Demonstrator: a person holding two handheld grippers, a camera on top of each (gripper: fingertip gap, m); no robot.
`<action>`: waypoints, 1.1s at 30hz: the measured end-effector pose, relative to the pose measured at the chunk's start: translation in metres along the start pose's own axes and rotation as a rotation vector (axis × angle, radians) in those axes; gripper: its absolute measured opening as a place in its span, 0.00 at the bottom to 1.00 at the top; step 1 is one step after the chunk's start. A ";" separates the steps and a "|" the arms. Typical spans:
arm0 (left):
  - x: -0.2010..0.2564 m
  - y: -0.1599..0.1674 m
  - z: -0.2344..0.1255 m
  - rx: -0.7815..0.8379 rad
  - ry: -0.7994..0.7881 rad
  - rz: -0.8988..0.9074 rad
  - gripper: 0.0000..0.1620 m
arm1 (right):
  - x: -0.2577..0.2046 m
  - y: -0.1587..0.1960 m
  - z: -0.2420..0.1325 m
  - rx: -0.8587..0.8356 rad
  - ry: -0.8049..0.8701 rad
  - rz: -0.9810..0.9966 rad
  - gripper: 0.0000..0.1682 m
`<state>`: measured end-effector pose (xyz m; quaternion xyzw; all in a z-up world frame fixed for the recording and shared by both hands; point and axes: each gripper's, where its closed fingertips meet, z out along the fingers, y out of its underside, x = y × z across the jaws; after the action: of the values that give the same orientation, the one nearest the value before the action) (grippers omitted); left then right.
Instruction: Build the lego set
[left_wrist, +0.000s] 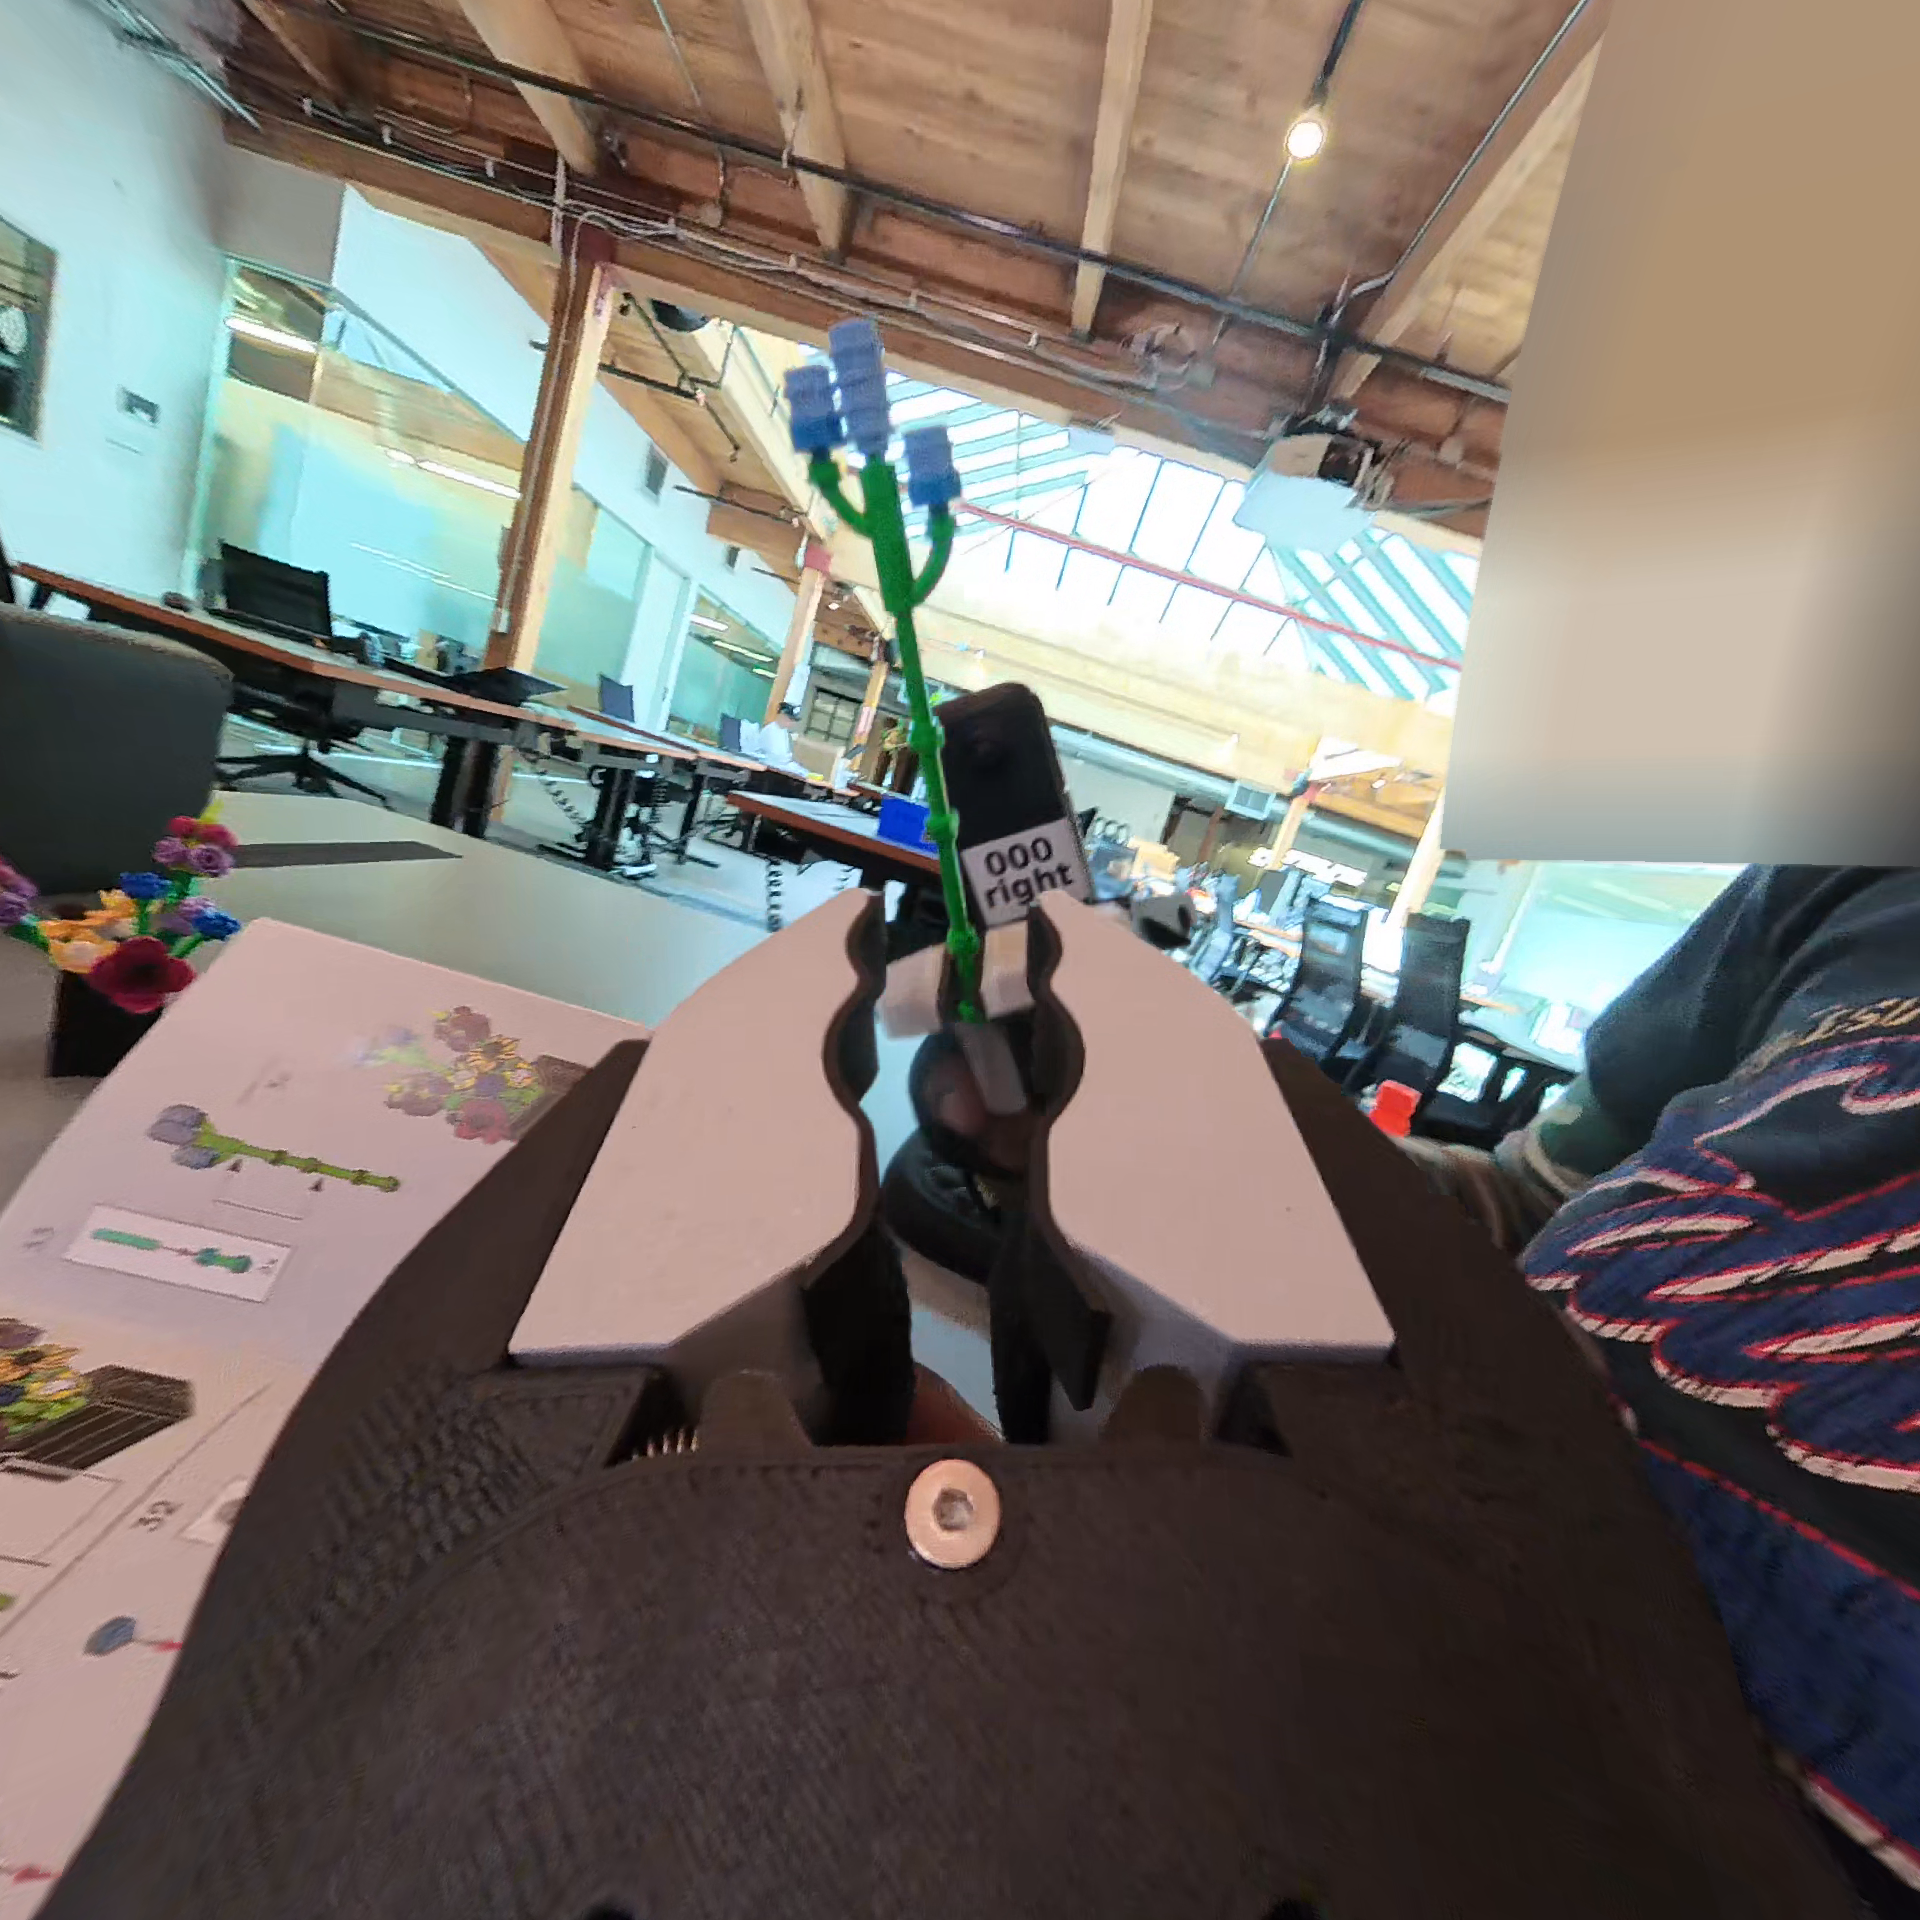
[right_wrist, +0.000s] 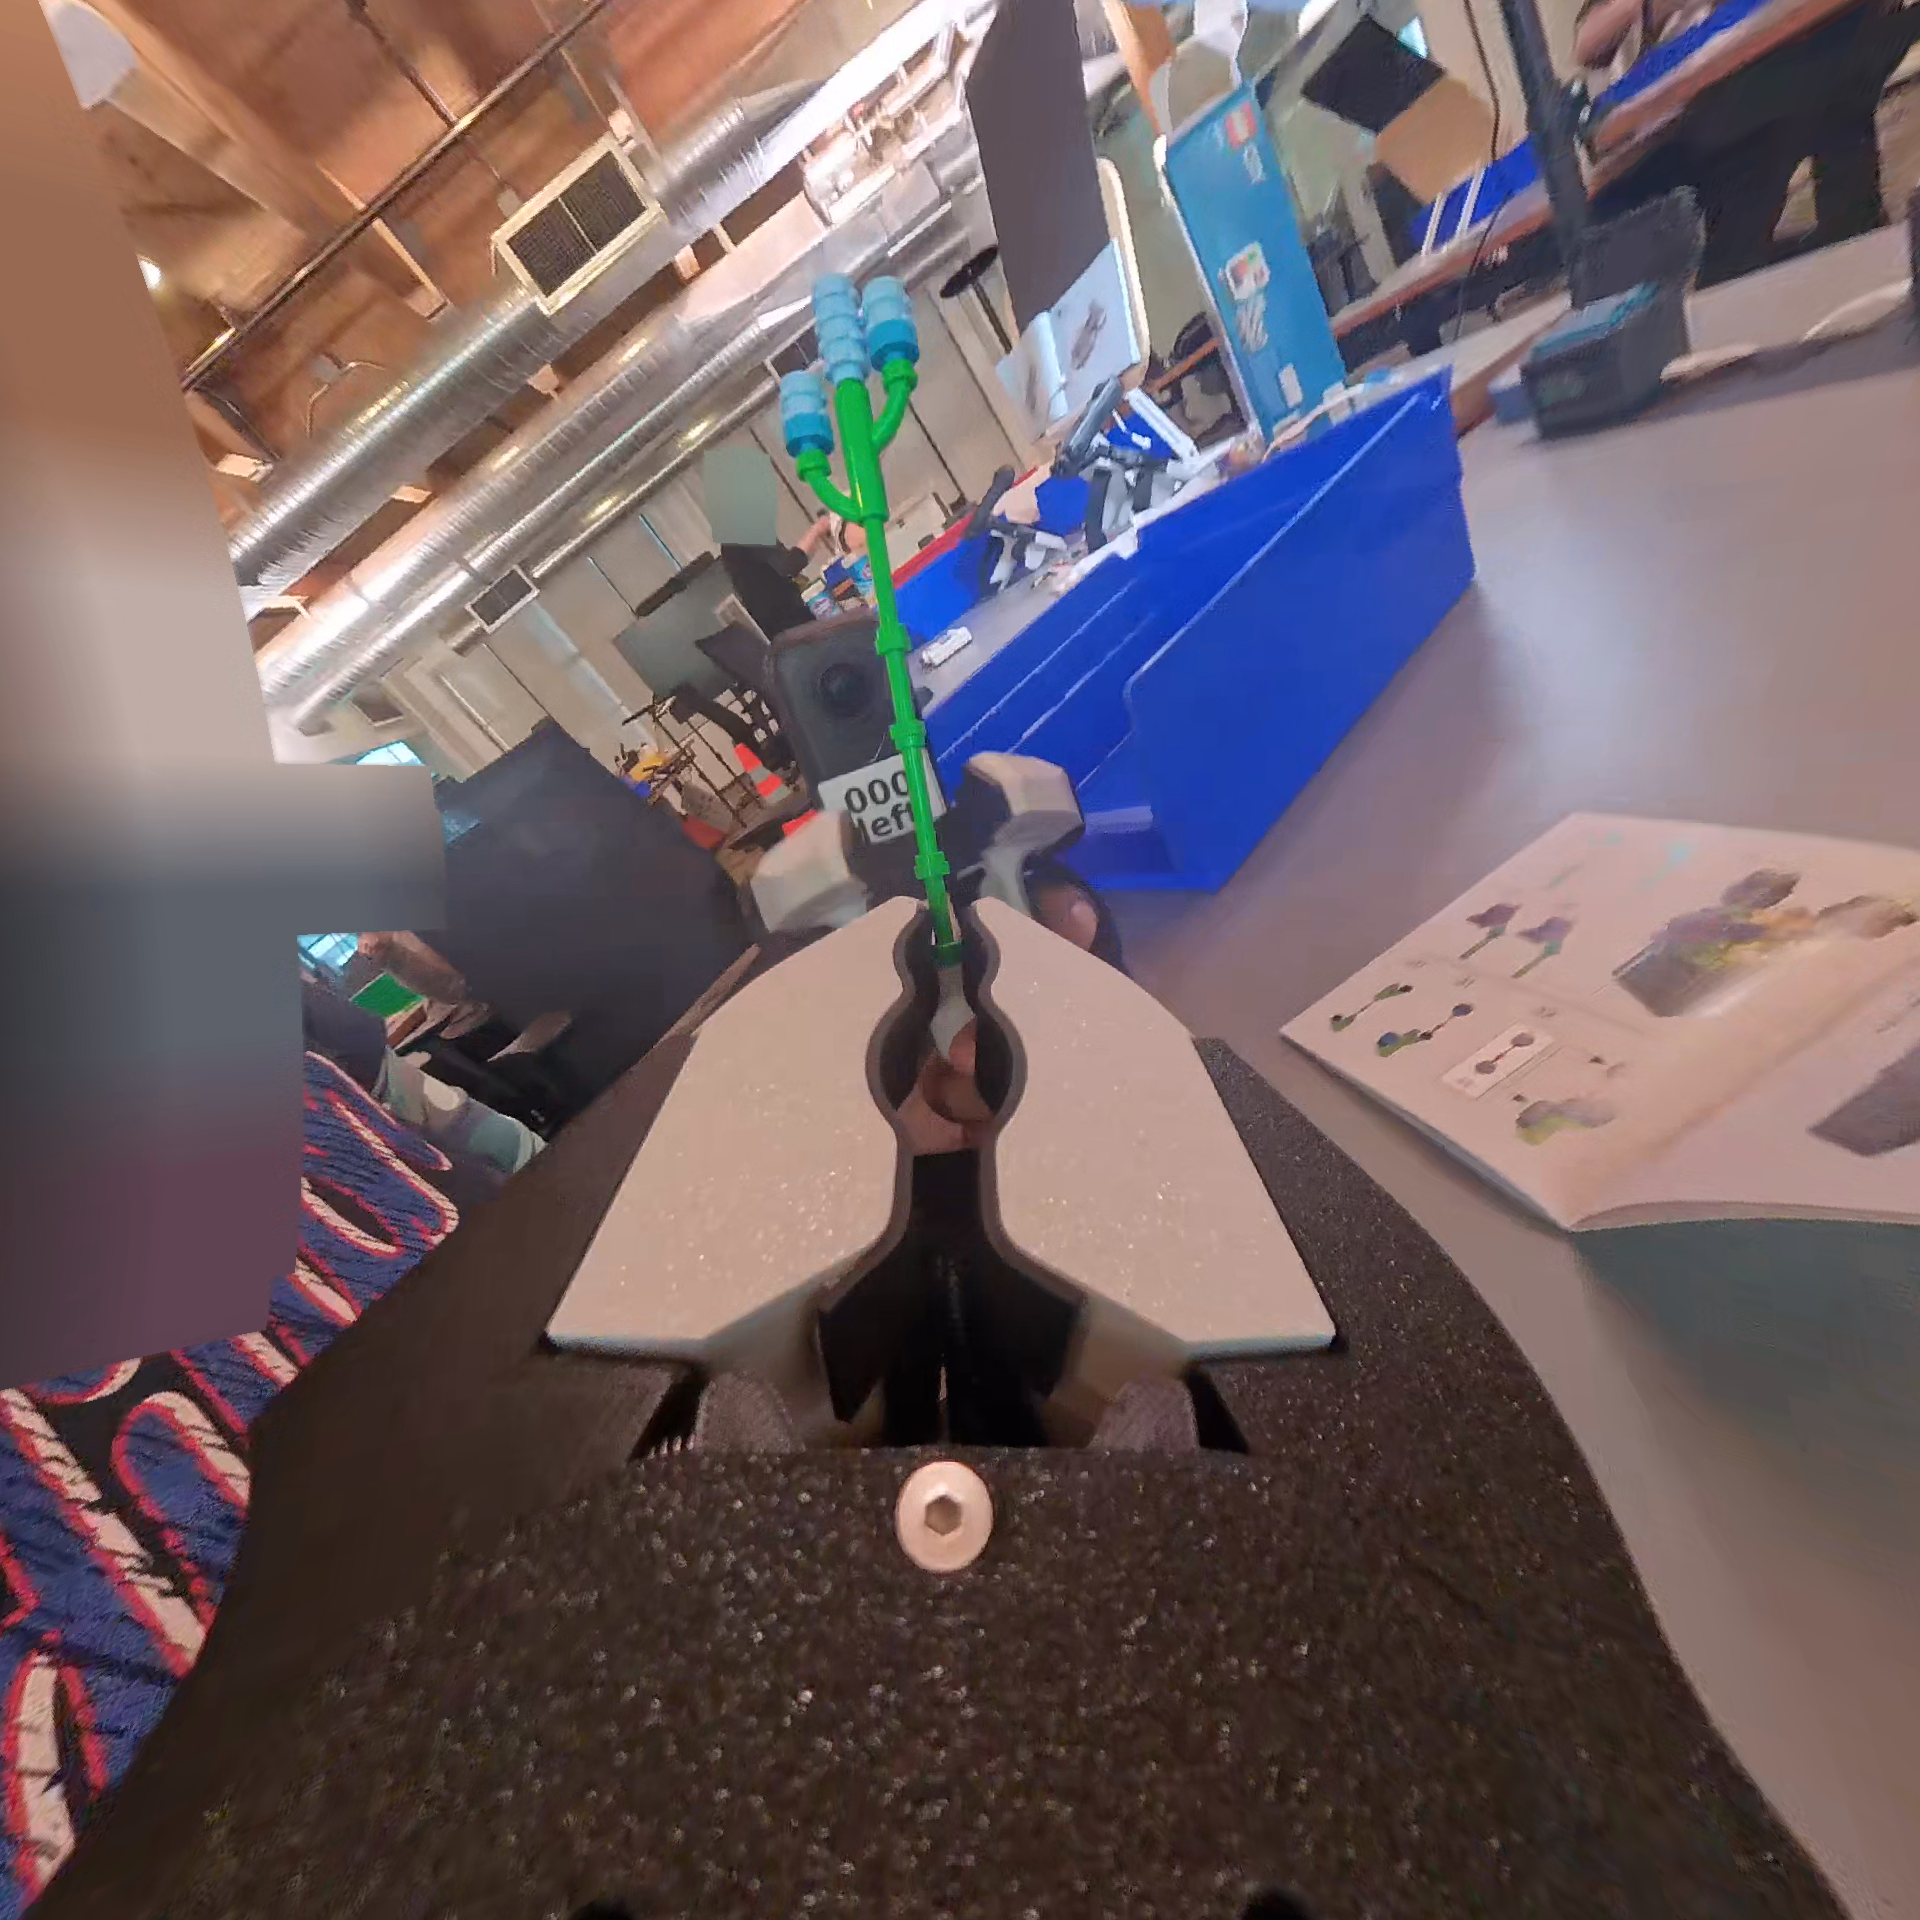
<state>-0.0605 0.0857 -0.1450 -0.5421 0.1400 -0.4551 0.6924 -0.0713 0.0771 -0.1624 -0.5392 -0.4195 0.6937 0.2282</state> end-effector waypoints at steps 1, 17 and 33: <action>0.000 -0.002 -0.002 0.012 0.010 -0.027 0.15 | 0.001 0.004 0.004 -0.009 0.002 0.008 0.03; -0.010 -0.007 -0.013 0.050 0.019 -0.158 0.03 | 0.000 0.014 0.008 0.008 0.145 -0.225 0.13; 0.057 0.011 -0.014 -0.138 0.523 -0.366 0.03 | -0.043 -0.013 0.017 -0.208 -0.530 0.230 0.14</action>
<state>-0.0334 0.0328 -0.1430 -0.4686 0.2437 -0.6854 0.5013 -0.0759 0.0452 -0.1269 -0.4039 -0.4694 0.7847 -0.0258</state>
